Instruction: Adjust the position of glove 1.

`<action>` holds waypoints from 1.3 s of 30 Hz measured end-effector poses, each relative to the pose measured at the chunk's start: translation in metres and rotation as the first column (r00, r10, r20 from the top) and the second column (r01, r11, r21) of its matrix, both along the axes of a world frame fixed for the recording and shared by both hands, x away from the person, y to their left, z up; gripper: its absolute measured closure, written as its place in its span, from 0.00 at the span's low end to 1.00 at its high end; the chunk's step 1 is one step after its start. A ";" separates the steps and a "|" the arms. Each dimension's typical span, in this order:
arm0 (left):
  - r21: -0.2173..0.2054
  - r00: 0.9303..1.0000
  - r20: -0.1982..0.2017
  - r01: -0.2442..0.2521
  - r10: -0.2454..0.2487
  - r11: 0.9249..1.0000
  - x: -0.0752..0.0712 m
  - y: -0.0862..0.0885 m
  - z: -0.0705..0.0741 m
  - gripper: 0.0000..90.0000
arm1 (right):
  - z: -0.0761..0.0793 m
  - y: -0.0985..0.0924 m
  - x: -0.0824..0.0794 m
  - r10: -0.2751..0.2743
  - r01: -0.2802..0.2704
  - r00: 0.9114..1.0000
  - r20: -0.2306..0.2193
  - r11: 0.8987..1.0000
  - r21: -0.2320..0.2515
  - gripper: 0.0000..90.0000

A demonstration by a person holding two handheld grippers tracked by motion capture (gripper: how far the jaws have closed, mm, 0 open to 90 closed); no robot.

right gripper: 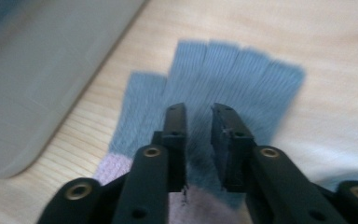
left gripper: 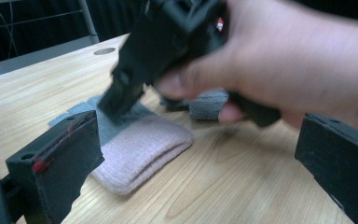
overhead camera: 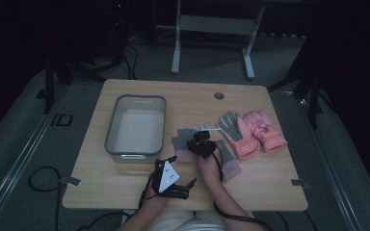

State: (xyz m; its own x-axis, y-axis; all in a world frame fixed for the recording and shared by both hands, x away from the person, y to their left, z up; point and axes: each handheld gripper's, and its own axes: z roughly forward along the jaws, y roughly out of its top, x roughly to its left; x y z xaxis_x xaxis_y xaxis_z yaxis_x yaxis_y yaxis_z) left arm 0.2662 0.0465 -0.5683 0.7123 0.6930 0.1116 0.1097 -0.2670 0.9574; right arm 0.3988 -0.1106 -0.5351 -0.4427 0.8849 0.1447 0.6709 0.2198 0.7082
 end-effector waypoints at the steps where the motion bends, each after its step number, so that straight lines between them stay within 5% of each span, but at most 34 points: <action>1: 0.000 1.000 0.000 0.000 0.000 1.000 0.000 0.000 0.000 0.00 | 0.005 -0.002 0.000 0.011 -0.011 1.000 0.014 1.000 -0.004 0.77; 4: -0.001 1.000 0.000 0.004 -0.004 1.000 0.000 0.000 0.000 0.00 | 0.023 -0.019 0.000 0.061 -0.061 0.997 0.042 0.998 0.005 0.74; 9: 0.003 1.000 0.003 0.010 -0.010 1.000 0.000 0.000 0.000 0.00 | 0.043 -0.055 -0.002 0.196 -0.194 0.978 0.074 0.981 -0.034 0.70; 15: -0.004 1.000 -0.001 0.009 -0.009 1.000 0.000 -0.001 0.000 0.00 | 0.051 -0.095 -0.005 0.350 -0.340 0.934 0.075 0.933 -0.115 0.69; 18: 0.000 1.000 -0.003 0.012 -0.012 1.000 0.000 -0.001 0.000 0.00 | 0.048 -0.110 -0.008 0.396 -0.383 0.915 0.073 0.912 -0.146 0.68; 22: -0.002 1.000 -0.005 0.013 -0.013 1.000 0.001 0.000 0.000 0.00 | 0.039 -0.124 -0.008 0.410 -0.401 0.912 0.031 0.903 -0.156 0.66; 27: 0.000 1.000 -0.007 0.014 -0.014 1.000 0.001 -0.001 0.000 0.00 | 0.022 -0.128 -0.011 0.463 -0.458 0.886 -0.027 0.865 -0.204 0.63; 36: 0.006 1.000 -0.003 0.015 -0.015 1.000 0.000 -0.001 0.000 0.00 | -0.001 -0.125 -0.003 0.475 -0.482 0.876 -0.090 0.848 -0.219 0.61; 39: 0.008 1.000 -0.001 0.015 -0.015 1.000 0.000 -0.001 0.000 0.00 | -0.005 -0.125 -0.004 0.486 -0.489 0.871 -0.075 0.842 -0.228 0.64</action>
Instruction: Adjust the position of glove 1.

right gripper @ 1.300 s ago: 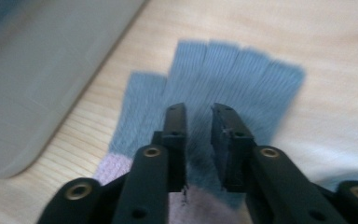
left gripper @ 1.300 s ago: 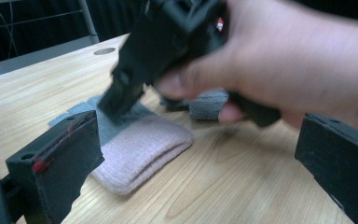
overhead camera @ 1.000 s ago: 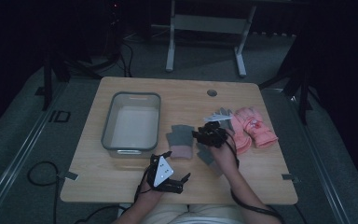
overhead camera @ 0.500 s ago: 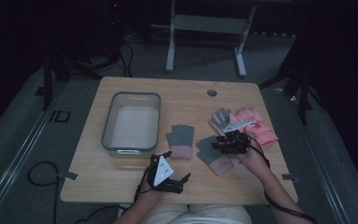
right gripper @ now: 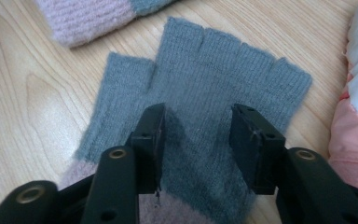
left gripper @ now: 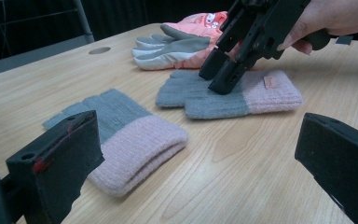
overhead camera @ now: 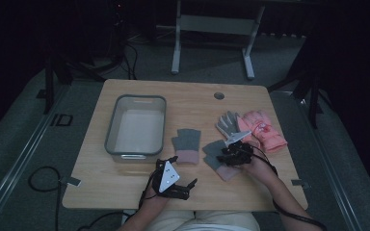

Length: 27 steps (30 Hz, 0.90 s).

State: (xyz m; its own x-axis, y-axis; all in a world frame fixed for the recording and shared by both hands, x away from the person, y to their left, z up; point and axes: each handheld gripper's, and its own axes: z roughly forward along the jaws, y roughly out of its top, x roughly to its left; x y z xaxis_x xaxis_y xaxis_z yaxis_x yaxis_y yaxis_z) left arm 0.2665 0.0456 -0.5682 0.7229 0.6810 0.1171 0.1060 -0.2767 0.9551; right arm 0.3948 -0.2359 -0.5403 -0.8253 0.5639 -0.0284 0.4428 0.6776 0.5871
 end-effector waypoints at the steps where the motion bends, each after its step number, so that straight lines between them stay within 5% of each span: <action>1: 0.001 1.000 0.000 0.000 0.000 1.000 0.000 0.000 0.000 0.00 | -0.001 0.000 0.000 -0.011 0.011 1.000 -0.006 1.000 0.009 0.67; 3: 0.001 1.000 0.001 -0.001 0.001 1.000 0.000 0.000 0.000 0.00 | -0.001 -0.001 -0.001 -0.027 0.028 1.000 -0.010 1.000 0.015 0.72; 4: 0.001 1.000 0.002 -0.002 0.002 1.000 0.000 0.000 0.000 0.00 | -0.001 0.001 -0.005 -0.040 0.040 0.999 -0.008 0.999 0.018 0.84; 12: 0.000 1.000 0.002 -0.005 0.005 1.000 0.000 0.000 0.000 0.00 | 0.007 0.005 -0.010 -0.099 0.099 0.994 -0.045 0.995 0.019 0.91; 17: 0.003 1.000 0.000 -0.005 0.005 1.000 0.000 0.000 0.000 0.00 | 0.045 0.007 -0.018 -0.158 0.160 0.987 -0.025 0.977 0.139 0.92; 18: 0.001 1.000 0.001 -0.008 0.008 1.000 0.000 -0.001 0.000 0.00 | 0.062 0.013 -0.019 -0.183 0.180 0.983 -0.001 0.968 0.174 0.92; 23: -0.001 1.000 0.002 -0.013 0.013 1.000 0.000 0.000 0.000 0.00 | 0.089 0.031 -0.019 -0.233 0.214 0.971 0.056 0.946 0.243 0.92; 24: -0.005 1.000 0.002 -0.012 0.012 1.000 -0.001 0.000 0.000 0.00 | 0.099 0.044 -0.017 -0.272 0.243 0.960 0.060 0.924 0.295 0.92; 27: -0.004 1.000 0.009 -0.014 0.015 1.000 -0.001 0.000 0.000 0.00 | 0.103 0.062 -0.015 -0.326 0.288 0.943 0.064 0.899 0.330 0.92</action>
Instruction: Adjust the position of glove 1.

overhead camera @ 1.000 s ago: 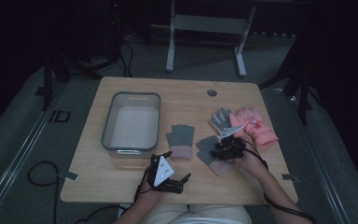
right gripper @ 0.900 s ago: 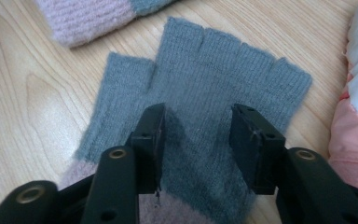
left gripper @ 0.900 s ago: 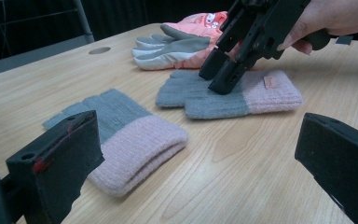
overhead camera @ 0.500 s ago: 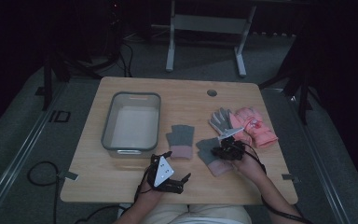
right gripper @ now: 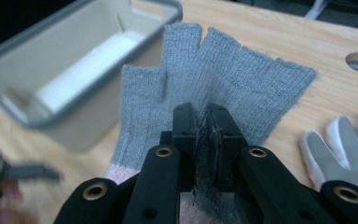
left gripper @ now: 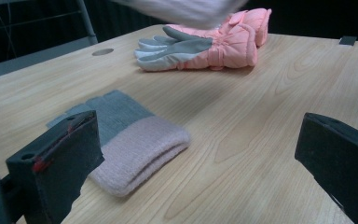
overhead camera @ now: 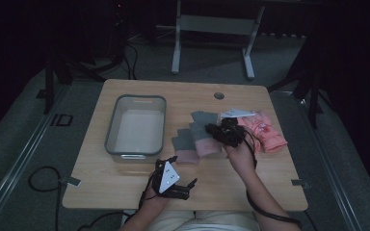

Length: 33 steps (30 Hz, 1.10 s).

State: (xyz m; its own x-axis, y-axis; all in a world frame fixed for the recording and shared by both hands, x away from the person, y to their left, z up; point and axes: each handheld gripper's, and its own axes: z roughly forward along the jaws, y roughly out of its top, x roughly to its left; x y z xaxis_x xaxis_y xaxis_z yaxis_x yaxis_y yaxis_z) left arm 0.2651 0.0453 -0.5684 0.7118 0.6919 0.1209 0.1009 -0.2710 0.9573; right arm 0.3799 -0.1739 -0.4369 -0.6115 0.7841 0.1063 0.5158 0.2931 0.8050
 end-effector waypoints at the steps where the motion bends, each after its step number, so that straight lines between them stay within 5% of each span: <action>1: 0.003 1.000 0.002 -0.003 0.003 1.000 0.000 0.000 0.000 0.00 | 0.000 0.006 0.001 -0.028 0.028 1.000 0.008 1.000 0.013 0.92; 4: 0.003 1.000 0.004 -0.009 0.009 1.000 0.000 0.000 0.000 0.00 | -0.007 0.021 0.004 -0.098 0.098 0.995 0.004 0.995 0.037 0.92; 8: 0.003 1.000 0.003 -0.011 0.011 1.000 0.000 0.001 0.000 0.00 | -0.029 0.036 0.009 -0.144 0.147 0.988 -0.056 0.988 0.053 0.92; 14: 0.010 1.000 0.011 -0.019 0.018 1.000 0.000 0.000 0.000 0.00 | -0.060 0.053 0.014 -0.158 0.168 0.976 -0.152 0.984 0.054 0.92; 22: 0.005 1.000 0.011 -0.015 0.015 1.000 0.000 0.001 0.000 0.00 | -0.084 0.064 0.025 -0.191 0.192 0.964 -0.184 0.981 -0.009 0.92; 33: 0.010 1.000 0.009 -0.014 0.014 1.000 0.000 0.000 0.000 0.00 | -0.103 0.067 0.030 -0.212 0.215 0.949 -0.232 0.977 -0.011 0.88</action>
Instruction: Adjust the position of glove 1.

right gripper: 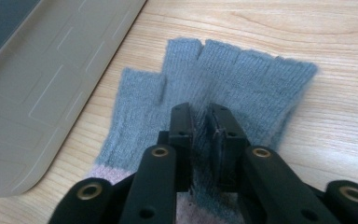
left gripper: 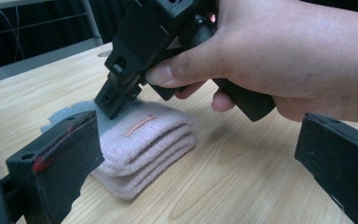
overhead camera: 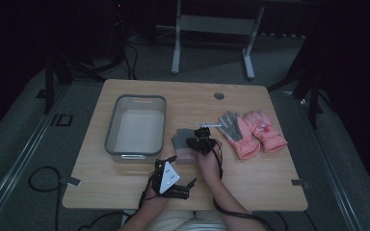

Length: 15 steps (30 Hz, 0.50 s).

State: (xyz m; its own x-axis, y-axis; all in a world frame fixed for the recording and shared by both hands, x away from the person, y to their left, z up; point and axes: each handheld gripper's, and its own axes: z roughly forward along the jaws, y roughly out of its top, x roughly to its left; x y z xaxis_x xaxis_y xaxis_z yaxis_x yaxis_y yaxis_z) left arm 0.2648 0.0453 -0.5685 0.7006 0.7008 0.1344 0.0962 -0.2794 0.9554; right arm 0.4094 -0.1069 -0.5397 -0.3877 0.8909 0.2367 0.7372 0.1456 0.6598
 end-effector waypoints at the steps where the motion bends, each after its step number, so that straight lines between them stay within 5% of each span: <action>1: 0.001 1.000 0.000 0.000 0.000 1.000 0.000 0.000 0.000 0.00 | 0.000 0.001 0.000 0.005 -0.005 1.000 0.001 1.000 -0.002 0.86; 10: 0.004 1.000 -0.012 0.007 -0.007 1.000 0.002 0.000 0.000 0.00 | 0.004 -0.002 0.002 0.061 -0.061 0.998 0.029 0.998 -0.012 0.67; 15: 0.025 0.998 -0.052 0.039 -0.038 0.999 0.005 -0.003 0.001 0.00 | 0.016 -0.021 0.000 0.163 -0.163 0.982 0.098 0.987 -0.007 0.65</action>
State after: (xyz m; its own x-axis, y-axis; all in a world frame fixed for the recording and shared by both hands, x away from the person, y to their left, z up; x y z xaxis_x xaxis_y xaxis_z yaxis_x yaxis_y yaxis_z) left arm 0.2696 0.0425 -0.5675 0.7336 0.6697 0.1157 0.1335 -0.3090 0.9417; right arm 0.4096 -0.1279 -0.5236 -0.5488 0.8139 0.1909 0.6355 0.2579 0.7278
